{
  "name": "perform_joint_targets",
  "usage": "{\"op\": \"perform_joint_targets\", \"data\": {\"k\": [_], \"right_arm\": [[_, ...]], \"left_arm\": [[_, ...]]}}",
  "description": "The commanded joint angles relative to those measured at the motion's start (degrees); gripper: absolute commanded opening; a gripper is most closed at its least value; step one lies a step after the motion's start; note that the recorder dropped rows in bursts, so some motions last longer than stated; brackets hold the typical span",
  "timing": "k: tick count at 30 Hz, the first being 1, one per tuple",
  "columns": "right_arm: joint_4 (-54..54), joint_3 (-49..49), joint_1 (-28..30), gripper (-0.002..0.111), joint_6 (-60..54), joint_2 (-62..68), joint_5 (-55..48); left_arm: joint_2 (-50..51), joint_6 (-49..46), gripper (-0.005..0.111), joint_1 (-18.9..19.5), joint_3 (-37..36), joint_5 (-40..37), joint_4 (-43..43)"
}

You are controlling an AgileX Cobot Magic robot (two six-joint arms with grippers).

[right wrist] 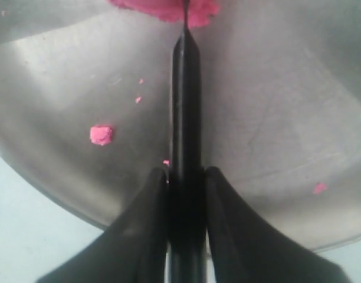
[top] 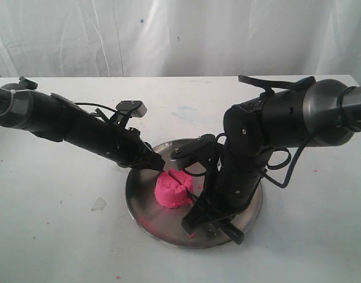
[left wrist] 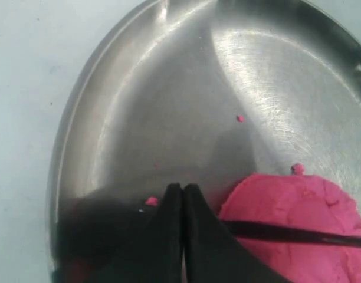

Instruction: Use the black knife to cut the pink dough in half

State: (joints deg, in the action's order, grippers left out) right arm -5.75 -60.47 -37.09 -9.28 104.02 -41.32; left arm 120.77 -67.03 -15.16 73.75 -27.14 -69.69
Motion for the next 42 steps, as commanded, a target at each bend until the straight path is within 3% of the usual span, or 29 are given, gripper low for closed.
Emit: {"op": "perform_joint_targets", "data": {"k": [1,11,42], "right_arm": [[0.21,-0.75,0.00,0.000,-1.04,-0.74,0.05],[0.21,-0.44,0.00,0.000,-1.04,-0.45,-1.26],[0.26,0.89,0.00,0.000,-0.63,-0.56,-6.59]], "left_arm": [[0.28,-0.64,0.000,0.31,-0.35,-0.14,0.58],[-6.31,-0.64,0.000,3.14,-0.27,0.47,0.69],[-8.37,-0.64,0.000,3.14,-0.37,-0.58,0.79]]}}
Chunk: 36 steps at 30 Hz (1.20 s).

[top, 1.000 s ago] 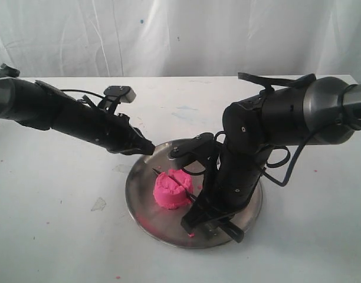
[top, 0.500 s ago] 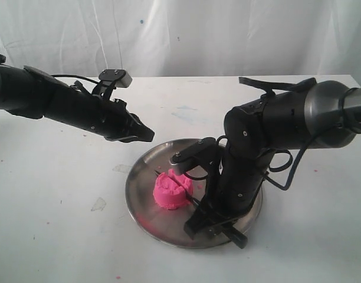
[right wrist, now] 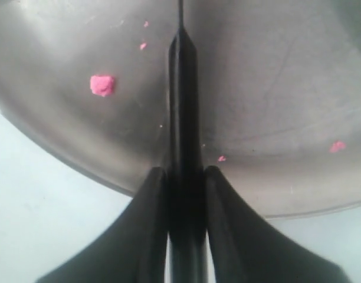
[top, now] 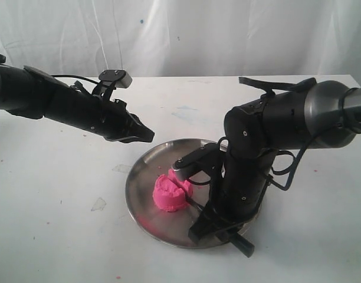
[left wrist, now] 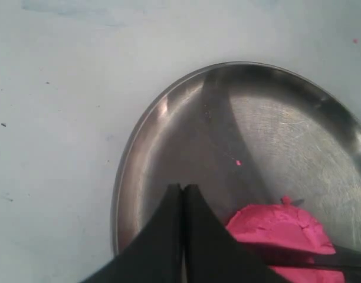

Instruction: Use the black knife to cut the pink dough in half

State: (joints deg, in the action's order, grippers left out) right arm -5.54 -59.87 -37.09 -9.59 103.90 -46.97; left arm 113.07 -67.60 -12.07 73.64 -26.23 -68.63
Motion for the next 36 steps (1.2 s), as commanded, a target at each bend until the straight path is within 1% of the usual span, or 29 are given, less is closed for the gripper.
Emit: {"op": "perform_joint_targets", "data": {"k": [1,6,14,17,20,36], "right_arm": [[0.05,0.30,0.00,0.000,-0.33,-0.43,-0.51],[0.15,0.30,0.00,0.000,-0.33,-0.43,1.69],[1.24,-2.27,0.00,0.000,-0.33,-0.43,1.32],[2.19,-2.89,0.00,0.000,-0.21,-0.32,-0.10],[5.54,-2.89,0.00,0.000,2.36,-0.32,-3.33],[5.54,-2.89,0.00,0.000,1.90,-0.32,-14.06]], "left_arm": [[-0.68,-0.07,0.000,0.06,-0.27,-1.49,-0.27],[-0.68,-0.07,0.000,0.06,-0.27,-1.74,-0.27],[-0.68,0.12,0.000,0.06,-0.27,-1.74,-0.27],[-0.68,0.12,0.000,0.06,-0.27,-1.74,-0.27],[-0.68,0.07,0.000,0.06,-0.27,-1.85,-0.27],[-0.68,0.07,0.000,0.06,-0.27,-1.96,-0.40]]}}
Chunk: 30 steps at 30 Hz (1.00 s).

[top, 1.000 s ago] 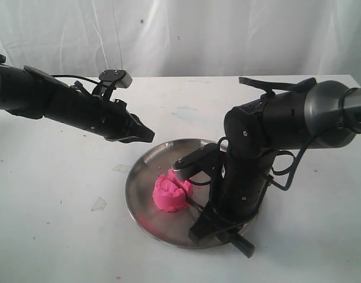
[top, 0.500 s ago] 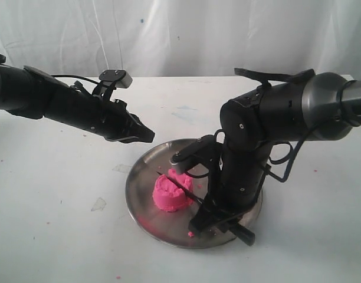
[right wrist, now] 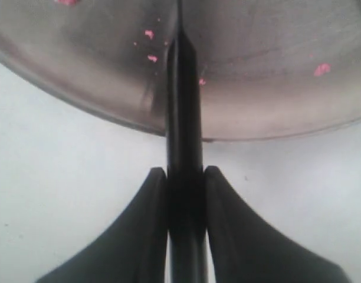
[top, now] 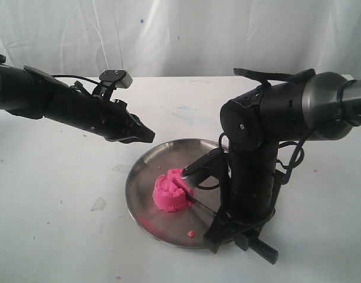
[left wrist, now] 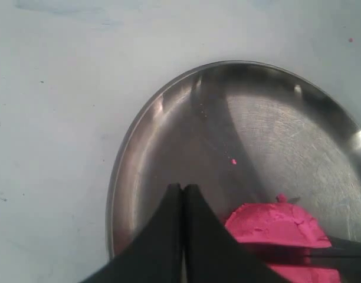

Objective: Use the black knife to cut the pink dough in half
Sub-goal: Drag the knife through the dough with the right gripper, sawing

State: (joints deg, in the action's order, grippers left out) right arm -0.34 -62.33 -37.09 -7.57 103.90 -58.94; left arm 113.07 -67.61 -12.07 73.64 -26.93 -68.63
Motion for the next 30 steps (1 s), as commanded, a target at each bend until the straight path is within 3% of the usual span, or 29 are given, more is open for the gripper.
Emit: {"op": "perform_joint_targets", "data": {"k": [1,23,30], "right_arm": [[0.34,-0.42,0.00,0.000,-0.11,-0.32,-2.36],[0.64,-0.42,0.00,0.000,-1.64,-0.32,-9.17],[0.88,-0.42,0.00,0.000,-1.64,-0.32,-6.75]], "left_arm": [[-0.68,0.07,0.000,0.06,-0.27,-1.26,-0.40],[-0.68,0.07,0.000,0.06,-0.27,-1.26,-0.52],[-0.68,0.07,0.000,0.06,-0.27,-1.26,-0.64]]}}
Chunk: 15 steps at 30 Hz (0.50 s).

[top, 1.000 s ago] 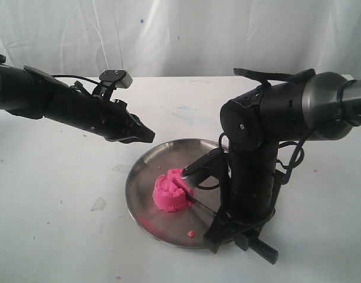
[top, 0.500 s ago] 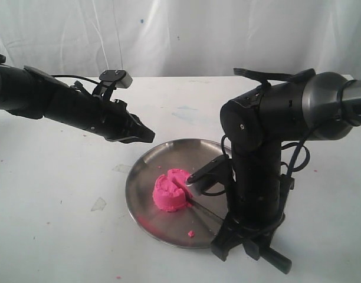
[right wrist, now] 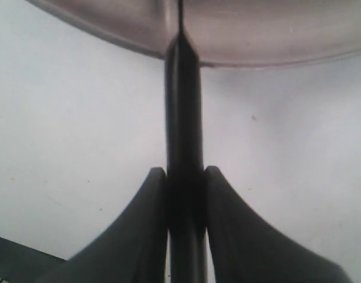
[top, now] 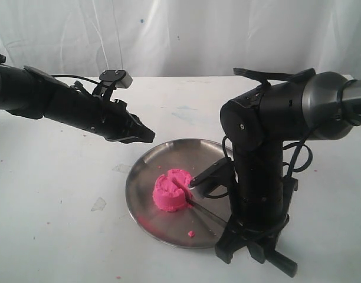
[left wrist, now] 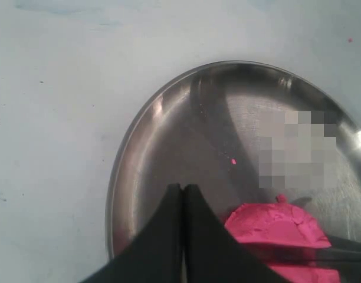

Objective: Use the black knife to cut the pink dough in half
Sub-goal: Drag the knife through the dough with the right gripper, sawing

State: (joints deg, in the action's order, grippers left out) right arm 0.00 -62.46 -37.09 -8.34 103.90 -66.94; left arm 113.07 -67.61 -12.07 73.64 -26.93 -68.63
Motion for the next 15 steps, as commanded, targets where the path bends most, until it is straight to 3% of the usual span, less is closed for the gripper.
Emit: {"op": "perform_joint_targets", "data": {"k": [1,15], "right_arm": [[0.54,-0.30,0.00,0.000,-0.87,-0.32,1.72],[0.00,-0.44,0.00,0.000,-0.87,-0.32,9.23]], "left_arm": [[-0.68,0.07,0.000,0.06,-0.27,-1.26,-0.64],[-0.68,0.07,0.000,0.06,-0.27,-1.26,-0.64]]}}
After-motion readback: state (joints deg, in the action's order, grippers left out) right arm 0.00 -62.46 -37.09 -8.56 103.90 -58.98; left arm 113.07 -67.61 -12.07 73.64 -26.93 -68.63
